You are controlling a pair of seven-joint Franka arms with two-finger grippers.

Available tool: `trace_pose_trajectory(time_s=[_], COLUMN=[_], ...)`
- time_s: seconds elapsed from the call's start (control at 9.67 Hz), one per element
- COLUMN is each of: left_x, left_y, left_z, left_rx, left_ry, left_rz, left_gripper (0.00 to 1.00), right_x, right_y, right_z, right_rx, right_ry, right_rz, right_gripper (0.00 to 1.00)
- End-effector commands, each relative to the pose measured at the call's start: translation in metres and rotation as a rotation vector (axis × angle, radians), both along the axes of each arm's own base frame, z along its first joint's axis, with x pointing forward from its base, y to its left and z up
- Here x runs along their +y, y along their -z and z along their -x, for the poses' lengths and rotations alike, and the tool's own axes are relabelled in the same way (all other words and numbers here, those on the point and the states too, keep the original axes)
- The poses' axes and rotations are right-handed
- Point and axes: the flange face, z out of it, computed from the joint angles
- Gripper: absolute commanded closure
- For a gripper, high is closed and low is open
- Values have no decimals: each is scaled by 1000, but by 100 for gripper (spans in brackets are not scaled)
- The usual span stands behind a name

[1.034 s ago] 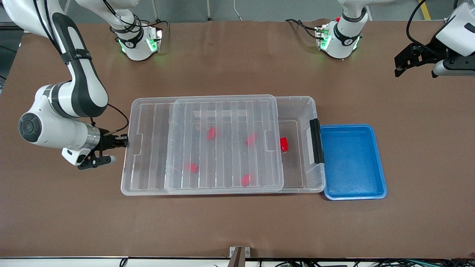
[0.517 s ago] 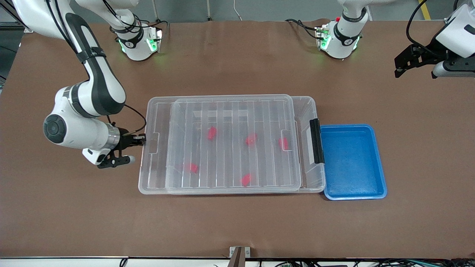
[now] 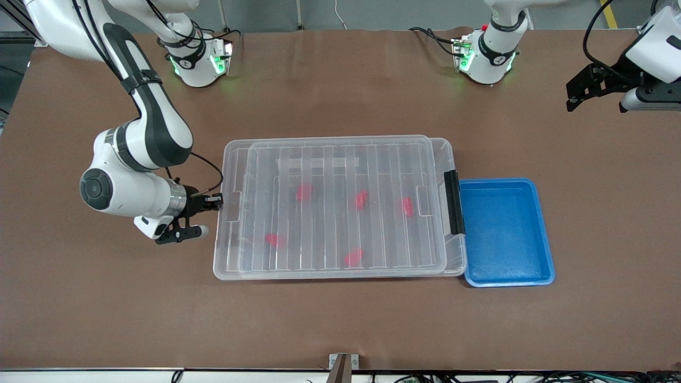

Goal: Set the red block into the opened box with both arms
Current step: 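Push the clear lid closed over the box with the right gripper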

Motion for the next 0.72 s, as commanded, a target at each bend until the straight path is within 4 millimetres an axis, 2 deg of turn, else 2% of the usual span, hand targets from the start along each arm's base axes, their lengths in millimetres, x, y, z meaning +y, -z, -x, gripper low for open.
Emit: trace_pose_trajectory(time_s=[0.0, 0.62], left_x=[4, 3], left_y=[11, 6], left_z=[-1, 1], left_rx=[22, 16], left_ry=[4, 5], left_rz=[1, 10], left_gripper=[0, 0], right_x=[9, 13], right_y=[7, 8], right_z=[-5, -4], right_rx=[13, 13], right_ry=[19, 14], right_rz=[-24, -24], right_gripper=[94, 93])
